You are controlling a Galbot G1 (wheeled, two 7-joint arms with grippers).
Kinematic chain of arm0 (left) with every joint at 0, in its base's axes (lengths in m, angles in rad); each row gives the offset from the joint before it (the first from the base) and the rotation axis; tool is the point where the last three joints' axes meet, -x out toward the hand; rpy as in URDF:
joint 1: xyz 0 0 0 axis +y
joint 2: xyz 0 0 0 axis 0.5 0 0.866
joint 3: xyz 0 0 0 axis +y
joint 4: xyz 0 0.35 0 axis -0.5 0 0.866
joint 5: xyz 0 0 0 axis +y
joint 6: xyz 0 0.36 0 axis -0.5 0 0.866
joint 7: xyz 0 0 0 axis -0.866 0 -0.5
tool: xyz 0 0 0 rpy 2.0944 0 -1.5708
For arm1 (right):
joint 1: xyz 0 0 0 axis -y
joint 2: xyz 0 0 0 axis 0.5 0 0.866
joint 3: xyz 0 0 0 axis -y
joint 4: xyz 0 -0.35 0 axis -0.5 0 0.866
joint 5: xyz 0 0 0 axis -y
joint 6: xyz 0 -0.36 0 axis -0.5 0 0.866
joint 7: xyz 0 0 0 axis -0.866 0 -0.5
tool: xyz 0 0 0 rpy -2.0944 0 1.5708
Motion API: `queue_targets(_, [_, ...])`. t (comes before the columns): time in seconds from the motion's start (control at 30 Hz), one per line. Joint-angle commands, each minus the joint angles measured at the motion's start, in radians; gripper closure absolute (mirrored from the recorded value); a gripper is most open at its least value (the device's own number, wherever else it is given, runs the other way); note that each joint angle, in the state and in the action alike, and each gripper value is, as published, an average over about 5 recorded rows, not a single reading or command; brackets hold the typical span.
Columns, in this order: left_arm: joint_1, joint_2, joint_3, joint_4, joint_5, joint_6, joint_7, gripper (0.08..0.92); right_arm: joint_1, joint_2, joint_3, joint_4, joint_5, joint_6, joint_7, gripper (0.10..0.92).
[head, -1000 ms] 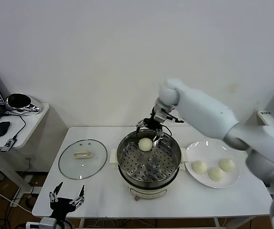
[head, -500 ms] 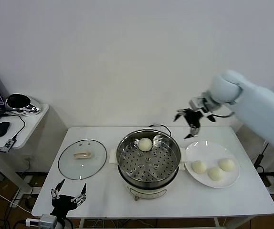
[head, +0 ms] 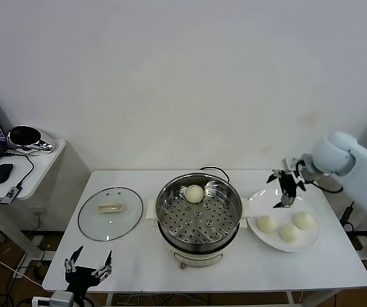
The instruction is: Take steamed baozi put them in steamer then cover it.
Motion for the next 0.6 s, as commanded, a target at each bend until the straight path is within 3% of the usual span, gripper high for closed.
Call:
queue_targets(0.03, [0.002,-0.006,0.001,0.009,0.007,0.005,0.001,0.177,-0.152,0.085,0.072,-0.129,-0.098,0.019,0.036,0.203])
queue_targets(0.6, [0.0,-0.013,0.004,0.028,0.009,0.003,0.007,0.177,-0.189,0.197,0.096,-0.265,-0.143,0.042,0.063,0.203])
